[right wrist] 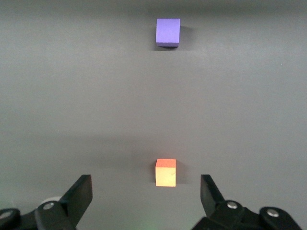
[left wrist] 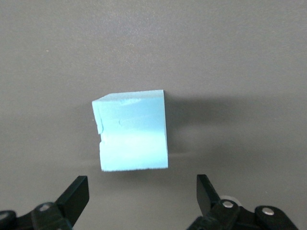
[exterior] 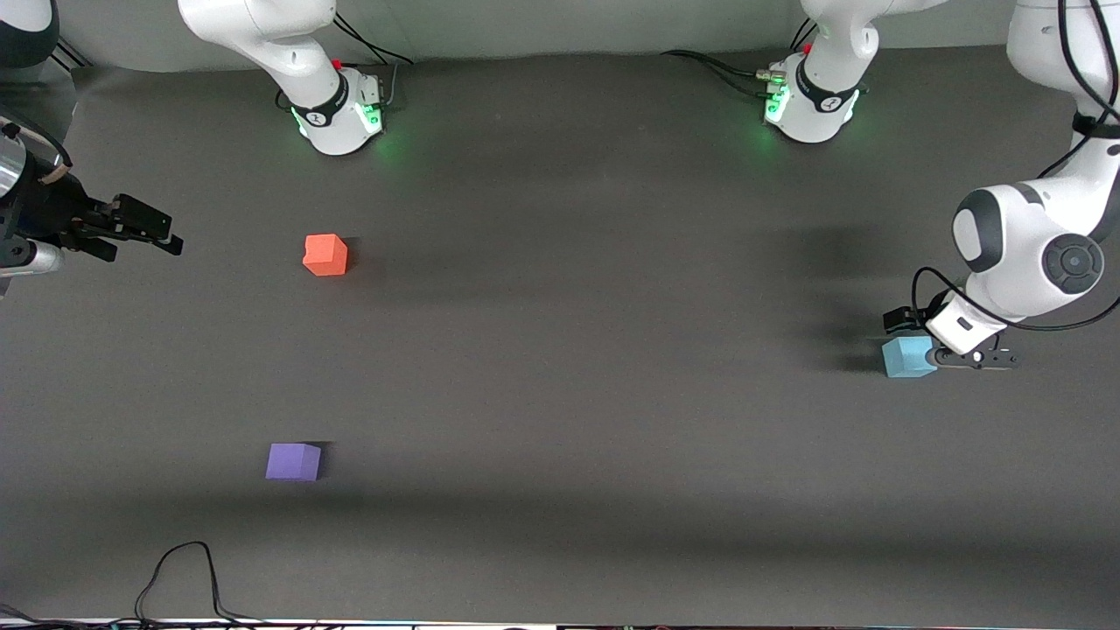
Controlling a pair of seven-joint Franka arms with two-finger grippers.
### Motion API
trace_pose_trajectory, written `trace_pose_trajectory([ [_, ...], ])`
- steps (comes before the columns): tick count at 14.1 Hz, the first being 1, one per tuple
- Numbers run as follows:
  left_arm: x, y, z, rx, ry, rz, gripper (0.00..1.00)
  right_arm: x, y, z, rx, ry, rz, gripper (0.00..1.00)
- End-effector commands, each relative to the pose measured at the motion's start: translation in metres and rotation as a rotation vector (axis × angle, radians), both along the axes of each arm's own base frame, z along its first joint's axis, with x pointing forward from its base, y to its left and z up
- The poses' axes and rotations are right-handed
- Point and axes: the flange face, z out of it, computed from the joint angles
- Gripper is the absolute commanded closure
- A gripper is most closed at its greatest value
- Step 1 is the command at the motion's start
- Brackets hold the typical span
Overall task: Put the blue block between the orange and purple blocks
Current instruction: 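Lower the left gripper and close it on the blue cube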
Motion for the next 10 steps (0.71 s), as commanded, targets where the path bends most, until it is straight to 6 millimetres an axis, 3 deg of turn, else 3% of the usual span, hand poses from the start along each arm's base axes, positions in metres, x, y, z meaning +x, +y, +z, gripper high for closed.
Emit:
trace_pose_trajectory([
  [1,0.0,0.006,-0.016,0.009,-0.029,-0.002,0.0,0.004,0.002,0.007,-0.02,-0.013,0.015,0.0],
  [4,0.004,0.007,-0.03,0.008,-0.033,0.002,0.0,0.004,0.009,0.008,-0.016,-0.016,0.026,0.0],
  [5,0.004,0.006,-0.034,0.006,-0.031,0.002,0.0,0.005,0.011,0.02,-0.007,-0.042,0.025,0.0],
  [6,0.002,0.007,-0.038,0.006,-0.024,0.008,0.0,0.006,0.026,0.039,-0.008,-0.079,0.049,0.0],
  [7,0.002,0.006,-0.038,0.005,-0.02,0.012,0.02,0.005,0.04,0.043,-0.019,-0.082,0.074,0.0],
  [10,0.0,0.007,-0.04,0.003,-0.004,0.019,0.41,0.01,0.044,0.035,-0.023,-0.066,0.086,0.0],
])
